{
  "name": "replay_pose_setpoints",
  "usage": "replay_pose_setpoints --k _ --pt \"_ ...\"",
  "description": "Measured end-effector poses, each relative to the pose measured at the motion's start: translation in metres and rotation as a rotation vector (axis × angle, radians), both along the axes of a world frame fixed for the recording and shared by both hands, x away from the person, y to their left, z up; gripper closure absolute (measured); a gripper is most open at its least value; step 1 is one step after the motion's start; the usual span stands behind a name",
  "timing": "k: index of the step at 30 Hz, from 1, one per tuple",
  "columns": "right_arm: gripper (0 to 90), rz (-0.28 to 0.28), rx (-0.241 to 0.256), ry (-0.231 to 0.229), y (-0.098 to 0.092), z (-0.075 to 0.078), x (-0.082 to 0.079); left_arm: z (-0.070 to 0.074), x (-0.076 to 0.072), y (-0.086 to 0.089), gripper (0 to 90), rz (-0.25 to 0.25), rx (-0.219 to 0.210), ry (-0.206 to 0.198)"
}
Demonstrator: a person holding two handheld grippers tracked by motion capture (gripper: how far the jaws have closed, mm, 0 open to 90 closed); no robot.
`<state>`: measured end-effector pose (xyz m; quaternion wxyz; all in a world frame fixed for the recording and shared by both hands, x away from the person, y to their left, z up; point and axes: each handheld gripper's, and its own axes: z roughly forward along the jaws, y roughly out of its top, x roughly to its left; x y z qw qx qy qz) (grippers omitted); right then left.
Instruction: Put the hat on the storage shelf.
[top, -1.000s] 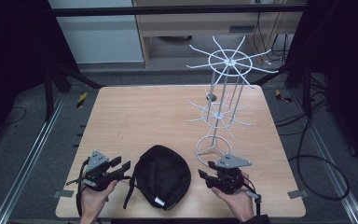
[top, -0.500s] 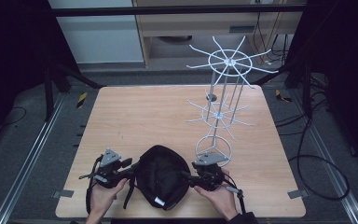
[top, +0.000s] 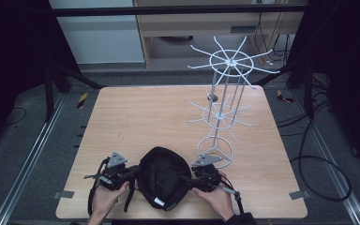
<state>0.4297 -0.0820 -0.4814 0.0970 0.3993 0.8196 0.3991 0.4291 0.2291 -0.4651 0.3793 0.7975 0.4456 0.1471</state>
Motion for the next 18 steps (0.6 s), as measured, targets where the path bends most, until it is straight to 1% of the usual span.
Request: replay_pose_setpoints --k 2,5,8,10,13,14,15,16,18 --pt "48.6 0.000 -0.002 0.012 0.000 -0.002 0.001 0.000 0.000 0.000 83.0 -0.003 0.000 0.003" --pt "57.9 0.003 0.001 0.025 0.001 -0.005 0.002 -0.001 -0.001 0.000 83.1 -0.008 0.005 0.005" --pt "67.5 -0.007 -0.006 0.031 0.001 -0.004 0.002 -0.002 0.000 0.000 83.2 -0.011 0.009 0.012" --pt "72.4 -0.018 0.004 0.020 0.001 -0.002 0.001 -0.002 0.000 -0.001 83.2 -0.013 0.006 0.017" --pt "77.7 -0.021 0.008 -0.047 0.001 0.005 -0.001 -0.002 -0.001 -0.002 83.2 -0.018 0.002 0.018" --pt "78.8 -0.023 0.020 -0.078 0.001 0.009 -0.003 -0.002 -0.001 -0.002 83.2 -0.020 0.001 0.018" --pt "79.3 -0.025 0.025 -0.094 0.000 0.012 -0.004 -0.003 -0.001 -0.003 83.2 -0.020 0.001 0.018" --pt "79.9 -0.023 0.035 -0.121 0.000 0.015 -0.005 -0.003 0.000 -0.004 83.2 -0.022 0.001 0.017" --pt "80.9 -0.016 0.056 -0.181 0.000 0.023 -0.010 -0.003 0.000 -0.005 83.1 -0.025 0.002 0.017"
